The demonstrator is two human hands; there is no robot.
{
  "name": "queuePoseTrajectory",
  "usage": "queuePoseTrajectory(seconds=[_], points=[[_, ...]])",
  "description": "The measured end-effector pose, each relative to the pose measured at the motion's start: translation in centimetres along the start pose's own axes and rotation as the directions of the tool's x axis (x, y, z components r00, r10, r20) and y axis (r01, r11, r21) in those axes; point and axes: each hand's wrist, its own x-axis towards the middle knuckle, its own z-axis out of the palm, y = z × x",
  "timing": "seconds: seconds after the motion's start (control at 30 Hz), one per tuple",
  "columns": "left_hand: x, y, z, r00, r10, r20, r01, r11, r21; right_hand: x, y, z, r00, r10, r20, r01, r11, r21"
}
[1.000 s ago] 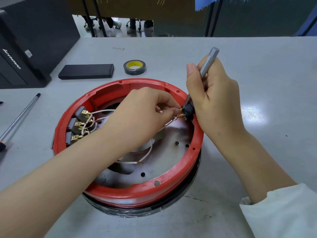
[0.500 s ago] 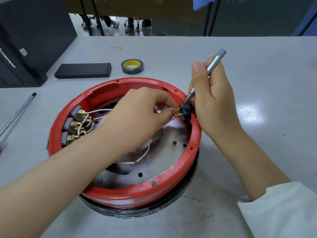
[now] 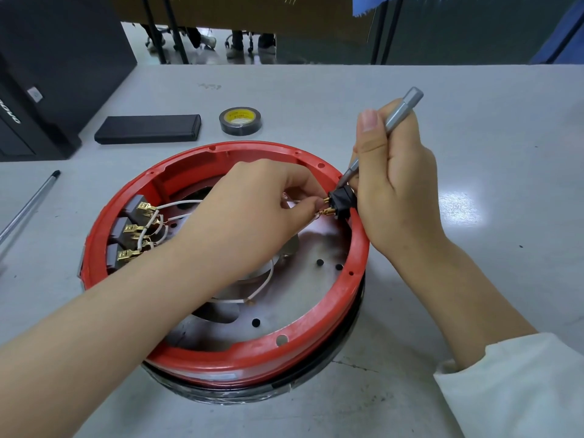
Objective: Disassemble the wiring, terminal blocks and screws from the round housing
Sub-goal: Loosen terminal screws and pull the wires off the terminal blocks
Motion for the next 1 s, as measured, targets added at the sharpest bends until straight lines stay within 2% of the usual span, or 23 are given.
queuePoseTrajectory(seconds=[1.0], points=[[0.09,0.34,0.07,1.000,-0.021,-0.001,0.021,0.999,-0.038,-0.06,0.18,-0.01,0.997,-0.072,-0.002,0.072,0.997,-0.009]])
